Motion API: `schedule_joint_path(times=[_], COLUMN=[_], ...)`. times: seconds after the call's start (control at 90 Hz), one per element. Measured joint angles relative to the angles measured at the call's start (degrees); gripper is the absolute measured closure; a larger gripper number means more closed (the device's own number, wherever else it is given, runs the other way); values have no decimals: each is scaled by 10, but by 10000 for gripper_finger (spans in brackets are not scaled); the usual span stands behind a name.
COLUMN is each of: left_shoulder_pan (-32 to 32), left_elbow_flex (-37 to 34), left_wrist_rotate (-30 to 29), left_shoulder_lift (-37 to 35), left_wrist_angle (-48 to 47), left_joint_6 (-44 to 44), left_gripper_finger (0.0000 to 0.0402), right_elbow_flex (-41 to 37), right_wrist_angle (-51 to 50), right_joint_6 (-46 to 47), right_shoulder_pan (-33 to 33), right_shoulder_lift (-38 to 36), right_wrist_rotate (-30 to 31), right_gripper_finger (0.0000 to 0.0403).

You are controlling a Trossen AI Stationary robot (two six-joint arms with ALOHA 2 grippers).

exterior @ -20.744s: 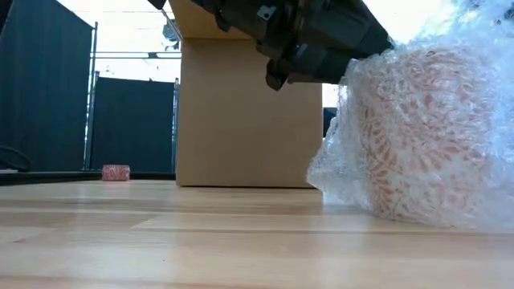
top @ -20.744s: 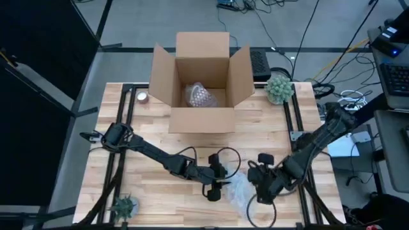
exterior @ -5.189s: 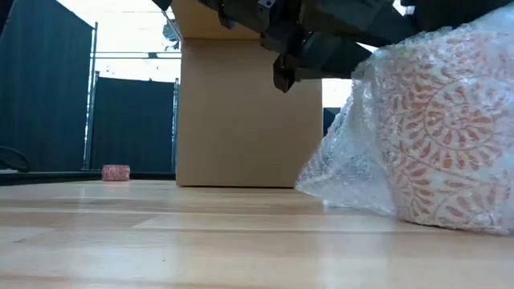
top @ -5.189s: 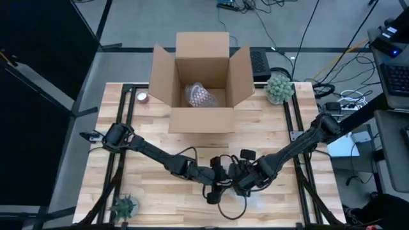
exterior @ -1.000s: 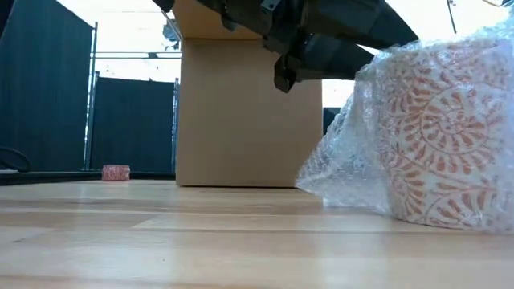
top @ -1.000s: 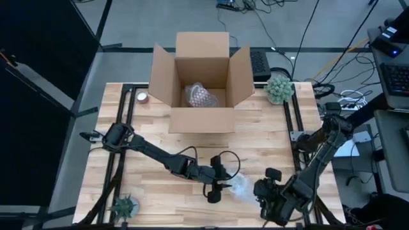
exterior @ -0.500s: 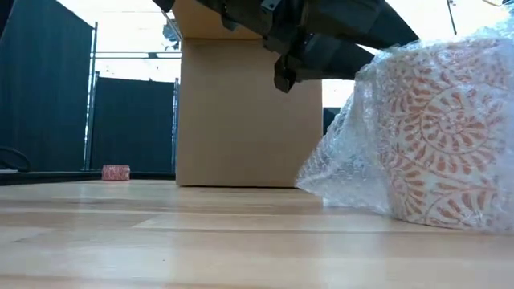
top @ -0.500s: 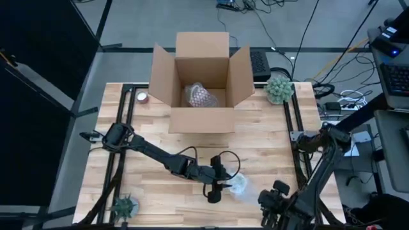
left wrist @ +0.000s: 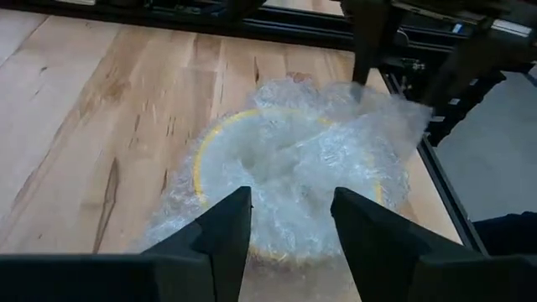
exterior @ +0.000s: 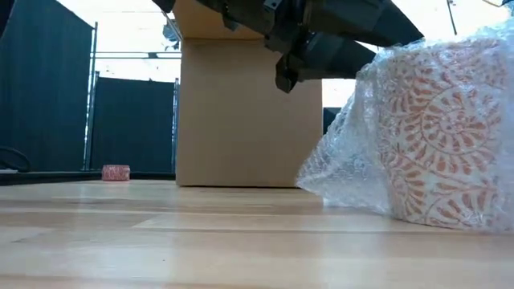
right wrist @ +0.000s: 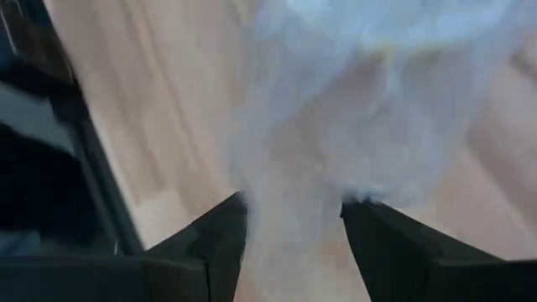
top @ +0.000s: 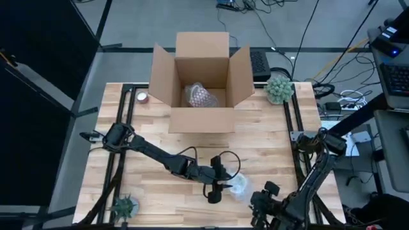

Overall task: Wrap mug
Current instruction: Wrap the yellow mug with the bubble wrap

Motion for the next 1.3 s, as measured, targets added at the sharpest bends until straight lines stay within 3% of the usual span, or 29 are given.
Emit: schedule_joint_path(times=[0.378, 0.544, 0.789, 1.3], left_shoulder_pan=[0, 0, 0, -1], left_elbow_flex=[0, 0, 0, 1], left_wrist_rotate=[-1, -1, 0, 7], left_shoulder_lift=[0, 0, 0, 13], left_wrist_angle=[2, 2, 2, 12], left_joint_6=[0, 0, 0, 1], left_gripper_finger=[242, 242, 242, 242], right_elbow_flex=[0, 3, 3, 3], right_wrist_angle=[12, 67, 76, 45], right_joint_6=[-11, -113, -190, -208], right_shoulder_pan=[-7, -17, -43, -43], right_shoulder_lift=[0, -1, -7, -10], right_wrist_rotate=[29, 67, 89, 91], right_gripper_finger=[222, 222, 222, 222])
